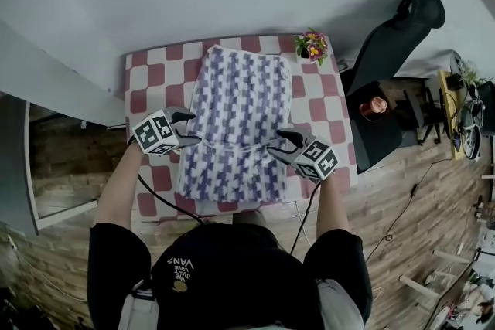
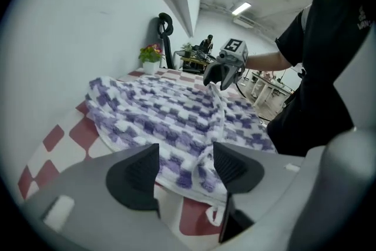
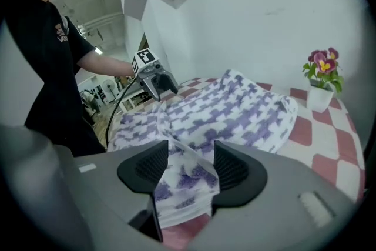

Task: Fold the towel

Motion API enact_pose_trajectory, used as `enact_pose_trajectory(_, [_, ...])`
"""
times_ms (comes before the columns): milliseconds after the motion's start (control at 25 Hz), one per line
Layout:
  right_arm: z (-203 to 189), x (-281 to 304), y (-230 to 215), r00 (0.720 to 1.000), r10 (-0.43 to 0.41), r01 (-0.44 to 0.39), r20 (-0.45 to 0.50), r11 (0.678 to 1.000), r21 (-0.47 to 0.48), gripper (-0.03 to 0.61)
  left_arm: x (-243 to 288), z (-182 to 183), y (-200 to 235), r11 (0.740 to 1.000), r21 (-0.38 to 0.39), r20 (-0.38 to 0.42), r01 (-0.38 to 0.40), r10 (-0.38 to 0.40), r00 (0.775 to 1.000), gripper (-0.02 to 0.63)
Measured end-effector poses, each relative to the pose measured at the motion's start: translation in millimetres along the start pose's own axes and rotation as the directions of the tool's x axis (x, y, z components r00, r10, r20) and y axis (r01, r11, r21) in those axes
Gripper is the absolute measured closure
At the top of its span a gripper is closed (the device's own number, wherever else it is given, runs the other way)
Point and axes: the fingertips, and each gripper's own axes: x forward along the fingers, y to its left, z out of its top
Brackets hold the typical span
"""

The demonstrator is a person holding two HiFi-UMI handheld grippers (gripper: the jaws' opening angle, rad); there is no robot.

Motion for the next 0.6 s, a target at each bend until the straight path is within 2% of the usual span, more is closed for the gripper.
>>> enact_pose_trajectory(120, [-10.4,2.6,3.4,1.000,0.009,-0.008,-0.013,0.999,0.045,0.345,9.8,-13.0,-13.4,0.999,-0.021,-0.021,0.039,-0.040,0.999,0.348])
enact_pose_trajectory(240, [-16.7,1.2,7.6,1.000,-0.017,0.018,-0.022,0.999,0.050,0.360,20.1,-26.0,-23.4,0.998,-0.036,-0.055,0.059,-0.061,0.997,0.350])
enact_pose_trajectory(320, [-20.6,0.0,8.4,0.997,-0.063,0.064,-0.034,0.997,0.032,0.426,23.7,-31.3,-25.4,0.999,-0.036,-0.062,0.038,-0.040,0.997,0.353])
enact_pose_trajectory(360, [-22.3,-0.7,7.7,0.995,-0.095,0.096,-0.039,0.995,0.021,0.481,24.3,-32.6,-26.0,0.999,-0.035,-0.058,0.025,-0.027,0.998,0.355])
enact_pose_trajectory(400, [-24.1,-1.7,6.7,0.991,-0.131,0.132,-0.041,0.991,0.010,0.560,24.2,-32.9,-26.4,0.999,-0.034,-0.049,0.009,-0.011,0.999,0.385])
enact_pose_trajectory(520, [-28.1,-6.0,9.4,0.975,-0.220,0.219,-0.039,0.976,-0.015,0.560,20.1,-28.4,-26.2,0.998,-0.042,0.005,-0.050,0.050,0.999,0.542])
enact_pose_trajectory(600, [-27.6,-9.1,14.5,0.967,-0.256,0.256,-0.017,0.967,-0.018,0.560,15.3,-25.7,-28.0,0.996,-0.053,0.041,-0.075,0.078,0.996,0.568])
